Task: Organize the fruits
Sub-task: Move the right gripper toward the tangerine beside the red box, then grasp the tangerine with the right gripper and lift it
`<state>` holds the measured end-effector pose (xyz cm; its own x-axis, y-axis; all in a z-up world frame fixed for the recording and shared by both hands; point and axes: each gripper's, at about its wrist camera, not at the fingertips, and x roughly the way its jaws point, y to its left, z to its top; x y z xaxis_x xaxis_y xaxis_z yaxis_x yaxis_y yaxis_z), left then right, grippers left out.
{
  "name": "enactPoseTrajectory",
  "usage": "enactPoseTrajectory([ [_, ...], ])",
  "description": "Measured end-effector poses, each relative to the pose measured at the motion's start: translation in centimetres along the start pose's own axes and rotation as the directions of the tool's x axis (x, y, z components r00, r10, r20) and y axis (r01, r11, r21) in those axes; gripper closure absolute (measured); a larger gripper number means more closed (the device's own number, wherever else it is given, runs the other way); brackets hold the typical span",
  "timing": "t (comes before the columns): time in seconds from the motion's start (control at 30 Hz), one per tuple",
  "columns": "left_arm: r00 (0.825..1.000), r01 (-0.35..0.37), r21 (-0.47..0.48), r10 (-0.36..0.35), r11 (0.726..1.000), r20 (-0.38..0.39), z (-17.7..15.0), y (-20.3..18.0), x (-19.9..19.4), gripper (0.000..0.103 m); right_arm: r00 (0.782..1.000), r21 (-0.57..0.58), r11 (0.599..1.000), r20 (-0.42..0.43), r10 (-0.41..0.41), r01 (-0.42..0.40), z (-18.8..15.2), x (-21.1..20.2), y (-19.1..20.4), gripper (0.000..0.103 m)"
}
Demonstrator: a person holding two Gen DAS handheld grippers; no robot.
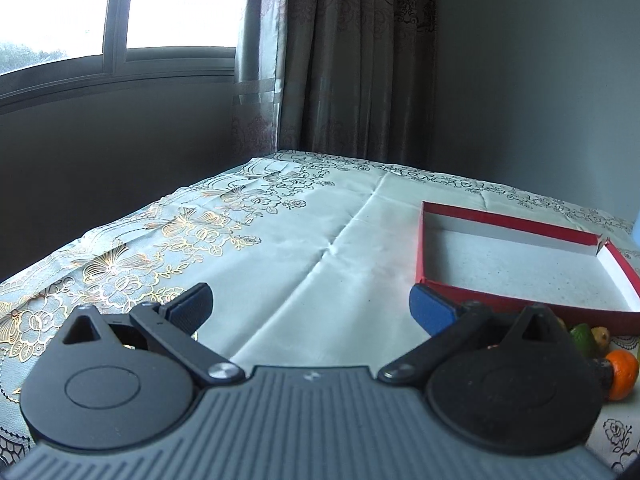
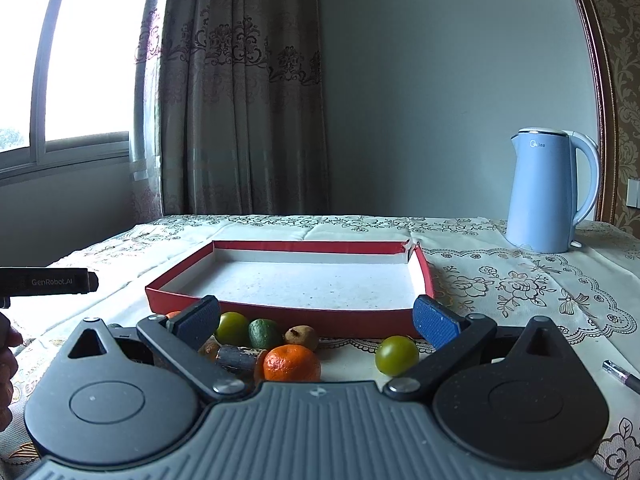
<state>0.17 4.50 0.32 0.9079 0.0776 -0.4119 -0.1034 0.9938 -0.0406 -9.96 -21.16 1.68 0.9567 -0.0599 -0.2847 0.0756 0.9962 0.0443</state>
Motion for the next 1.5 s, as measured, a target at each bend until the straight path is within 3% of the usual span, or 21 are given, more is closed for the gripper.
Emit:
enactPoseTrajectory([
  [0.27,0.997,-0.039,-0.028,0.037,0.999,-0.067,-0.7,1.2,2.0,0.0,1.0,-0.007,1.0,-0.003,0.008,-0.008,-0.1,0.0,0.2,0.0],
  [1.23,0.995,-0.033,-0.024,0.031,0.999,-0.093,-1.1,0.9,2.5,0.0,0.999,-0.027,0.999,-0.015,0.03,-0.031,-0.3,-0.2,-0.4,0.0],
  [1.43,0.995,-0.029,-0.042,0.024,0.999,-0.1,-1.1,1.1,2.6,0.0,0.995,-0.084,0.994,-0.077,0.061,-0.067,-0.4,0.9,0.3,0.0],
  [1.5,0.995,-0.025,-0.049,0.019,0.998,-0.102,-1.1,1.2,2.6,0.0,0.993,-0.107,0.991,-0.099,0.07,-0.081,-0.4,1.4,0.6,0.008],
])
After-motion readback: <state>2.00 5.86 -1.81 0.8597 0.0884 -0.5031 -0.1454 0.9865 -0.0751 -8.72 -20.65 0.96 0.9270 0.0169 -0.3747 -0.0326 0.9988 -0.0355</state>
